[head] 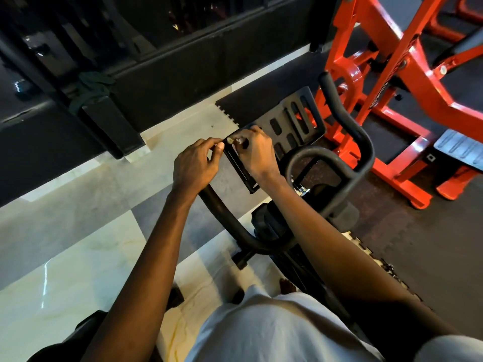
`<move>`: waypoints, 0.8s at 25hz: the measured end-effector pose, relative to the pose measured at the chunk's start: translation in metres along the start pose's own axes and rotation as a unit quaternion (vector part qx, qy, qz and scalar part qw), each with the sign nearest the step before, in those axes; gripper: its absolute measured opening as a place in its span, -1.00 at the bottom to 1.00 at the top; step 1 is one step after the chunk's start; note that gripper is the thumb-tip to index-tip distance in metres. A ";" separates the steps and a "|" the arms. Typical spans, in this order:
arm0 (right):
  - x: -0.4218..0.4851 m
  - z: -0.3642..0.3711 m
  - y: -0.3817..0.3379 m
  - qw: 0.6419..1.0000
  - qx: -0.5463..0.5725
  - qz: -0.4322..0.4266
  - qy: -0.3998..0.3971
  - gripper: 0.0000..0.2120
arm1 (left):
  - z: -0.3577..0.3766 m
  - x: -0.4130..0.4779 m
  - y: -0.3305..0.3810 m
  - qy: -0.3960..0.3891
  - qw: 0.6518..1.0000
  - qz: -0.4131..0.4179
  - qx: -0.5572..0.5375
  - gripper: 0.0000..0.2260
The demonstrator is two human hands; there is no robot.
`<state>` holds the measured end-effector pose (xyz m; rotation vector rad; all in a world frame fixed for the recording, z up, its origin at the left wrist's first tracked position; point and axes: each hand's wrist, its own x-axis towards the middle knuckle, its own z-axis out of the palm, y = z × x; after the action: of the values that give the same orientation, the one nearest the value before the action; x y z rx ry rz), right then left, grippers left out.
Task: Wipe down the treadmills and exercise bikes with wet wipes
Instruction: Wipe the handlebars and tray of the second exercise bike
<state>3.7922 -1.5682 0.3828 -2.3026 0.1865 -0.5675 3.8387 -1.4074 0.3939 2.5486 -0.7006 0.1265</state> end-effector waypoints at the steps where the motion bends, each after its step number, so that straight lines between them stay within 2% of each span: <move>1: 0.003 -0.001 0.001 1.000 -0.022 -0.001 0.002 -0.81 | 0.000 0.000 0.000 -0.003 1.000 0.003 0.005 -0.66; 7: -0.005 0.008 0.002 0.999 -0.020 0.008 0.048 -0.77 | -0.003 -0.004 0.003 -0.005 1.000 -0.003 0.015 -0.63; 10: -0.011 0.001 0.003 1.000 -0.012 -0.003 0.004 -0.83 | -0.006 0.005 0.010 -0.045 0.998 -0.032 -0.012 -0.64; 14: -0.015 -0.005 0.005 0.997 -0.074 -0.015 -0.014 -0.84 | -0.008 0.016 0.018 -0.104 0.993 -0.054 -0.031 -0.64; 20: 0.000 -0.015 0.001 0.988 -0.149 -0.007 -0.025 -0.68 | -0.002 0.011 0.013 -0.062 0.998 0.007 0.030 -0.62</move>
<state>3.7857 -1.5782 0.3914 -2.6069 0.2452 -0.5165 3.8418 -1.4209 0.4036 2.6265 -0.7720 -0.0069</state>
